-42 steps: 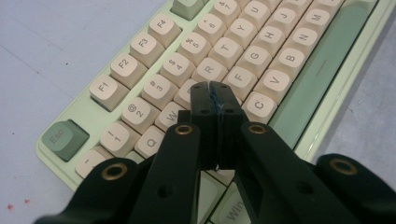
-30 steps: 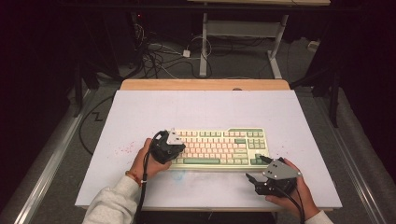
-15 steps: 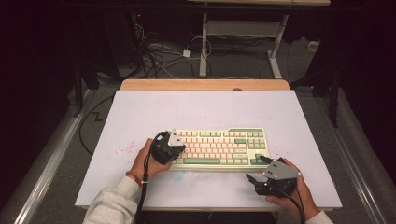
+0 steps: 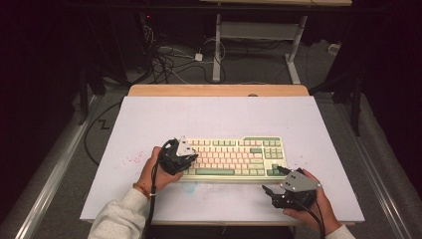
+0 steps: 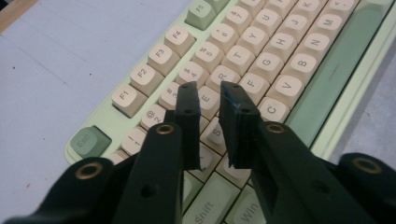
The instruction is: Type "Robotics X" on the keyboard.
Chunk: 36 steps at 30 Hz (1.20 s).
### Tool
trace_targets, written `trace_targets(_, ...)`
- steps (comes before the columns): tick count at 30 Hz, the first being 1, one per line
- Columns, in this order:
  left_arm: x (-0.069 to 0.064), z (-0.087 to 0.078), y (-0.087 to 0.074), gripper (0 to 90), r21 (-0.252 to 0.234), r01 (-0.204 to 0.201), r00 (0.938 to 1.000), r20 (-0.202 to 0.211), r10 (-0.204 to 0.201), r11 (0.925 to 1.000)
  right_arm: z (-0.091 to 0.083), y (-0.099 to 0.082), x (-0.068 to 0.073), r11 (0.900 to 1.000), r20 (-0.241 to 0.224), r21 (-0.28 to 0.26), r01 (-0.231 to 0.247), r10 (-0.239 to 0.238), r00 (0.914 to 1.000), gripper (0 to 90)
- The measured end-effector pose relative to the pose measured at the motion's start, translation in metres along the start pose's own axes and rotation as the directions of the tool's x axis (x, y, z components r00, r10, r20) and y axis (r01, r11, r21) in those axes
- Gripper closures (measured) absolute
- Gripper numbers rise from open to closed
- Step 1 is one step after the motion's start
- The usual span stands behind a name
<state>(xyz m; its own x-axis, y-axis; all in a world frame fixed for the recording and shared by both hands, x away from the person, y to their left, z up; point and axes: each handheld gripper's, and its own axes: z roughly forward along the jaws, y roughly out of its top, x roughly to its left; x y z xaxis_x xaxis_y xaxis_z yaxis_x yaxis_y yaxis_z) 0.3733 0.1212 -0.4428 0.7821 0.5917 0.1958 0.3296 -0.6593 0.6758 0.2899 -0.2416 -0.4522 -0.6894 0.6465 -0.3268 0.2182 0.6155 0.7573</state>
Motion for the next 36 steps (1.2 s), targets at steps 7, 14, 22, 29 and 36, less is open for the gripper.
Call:
trace_targets(7, -0.002, -0.002, 0.001, 72.2, -0.012, -0.015, 0.9999, -0.003, 0.015, 0.9998, 0.0, 0.0, 0.0, 1.0, 0.003, -0.002, -0.003, 0.003, 1.0, 24.9)
trace_targets(14, -0.005, -0.005, 0.002, 58.6, -0.02, -0.025, 0.9994, -0.026, 0.025, 0.9995, -0.001, 0.0, -0.001, 1.0, 0.004, -0.003, -0.004, 0.004, 1.0, 25.0)
trace_targets(22, -0.009, -0.012, 0.003, 40.8, -0.07, -0.01, 0.9977, -0.068, 0.005, 0.9975, -0.001, 0.0, -0.001, 1.0, 0.004, -0.003, -0.005, 0.005, 1.0, 24.7)
trace_targets(29, -0.013, -0.018, 0.004, 27.0, -0.106, 0.002, 0.998, -0.062, -0.008, 0.9943, -0.001, 0.0, -0.001, 1.0, 0.003, -0.004, -0.006, 0.006, 1.0, 24.7)
trace_targets(36, -0.021, -0.026, 0.005, 19.5, -0.135, 0.013, 0.9989, -0.042, -0.019, 0.9907, -0.002, 0.0, -0.001, 1.0, 0.002, -0.006, -0.002, 0.002, 1.0, 24.7)
